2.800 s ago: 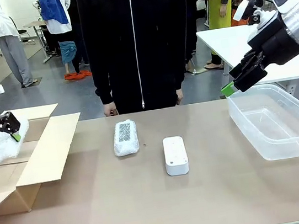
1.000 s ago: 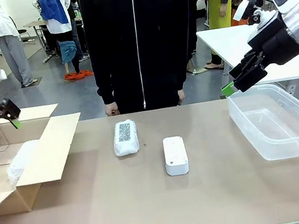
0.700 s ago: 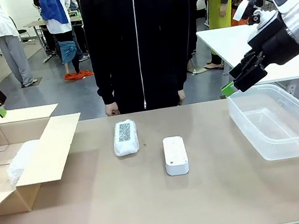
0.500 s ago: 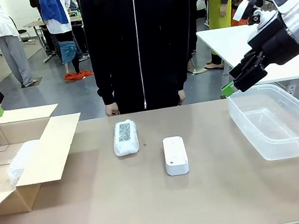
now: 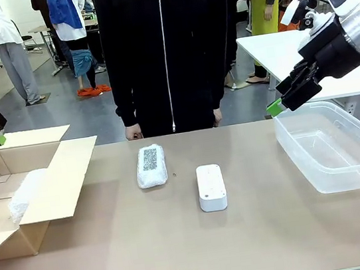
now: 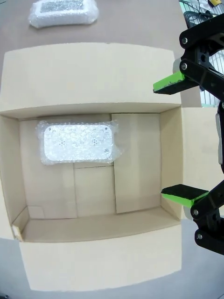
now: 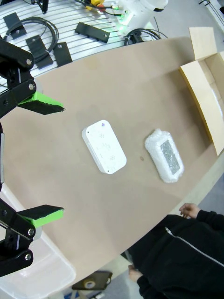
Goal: Separate and place wrapped and unwrapped clocks.
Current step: If the picked Digital clock is wrapped, place it in the Package Box ; if not, place it in the Organizing box, then pick up the Digital clock indicated by the person.
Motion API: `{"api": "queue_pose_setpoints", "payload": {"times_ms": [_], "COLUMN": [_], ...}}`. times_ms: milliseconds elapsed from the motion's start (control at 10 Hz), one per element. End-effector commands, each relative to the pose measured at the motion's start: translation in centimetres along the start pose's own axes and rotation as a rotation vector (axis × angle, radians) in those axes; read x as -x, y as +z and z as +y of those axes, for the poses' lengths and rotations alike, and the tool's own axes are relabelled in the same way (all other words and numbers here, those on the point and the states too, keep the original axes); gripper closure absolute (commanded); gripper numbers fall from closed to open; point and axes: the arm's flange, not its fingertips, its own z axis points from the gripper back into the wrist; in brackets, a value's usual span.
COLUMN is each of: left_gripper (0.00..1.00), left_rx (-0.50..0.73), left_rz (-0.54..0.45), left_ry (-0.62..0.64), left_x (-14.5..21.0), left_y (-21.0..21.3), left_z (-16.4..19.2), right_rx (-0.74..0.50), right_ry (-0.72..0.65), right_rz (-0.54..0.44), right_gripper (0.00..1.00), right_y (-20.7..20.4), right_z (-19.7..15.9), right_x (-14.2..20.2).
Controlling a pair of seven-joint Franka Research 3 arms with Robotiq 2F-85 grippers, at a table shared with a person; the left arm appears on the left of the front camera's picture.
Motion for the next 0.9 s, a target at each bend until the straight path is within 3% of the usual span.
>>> {"api": "queue_pose_setpoints", "payload": {"times_ms": [0, 800], "left_gripper": [0.00, 0.00], "left_rx": [0.000, 0.000], "left_rz": [-0.015, -0.015], "left_ry": [0.001, 0.001], "left_x": [0.00, 0.00], "left_y": [0.36, 0.36], "left_z": [0.04, 0.04], "right_rx": [-0.021, -0.021], "right_ry": [-0.003, -0.003], "right_rz": [-0.013, -0.013], "right_gripper": [0.00, 0.00], "right_y": [-0.25, -0.25], "right_z": [-0.09, -0.09], "right_x": [0.11, 0.11]}}
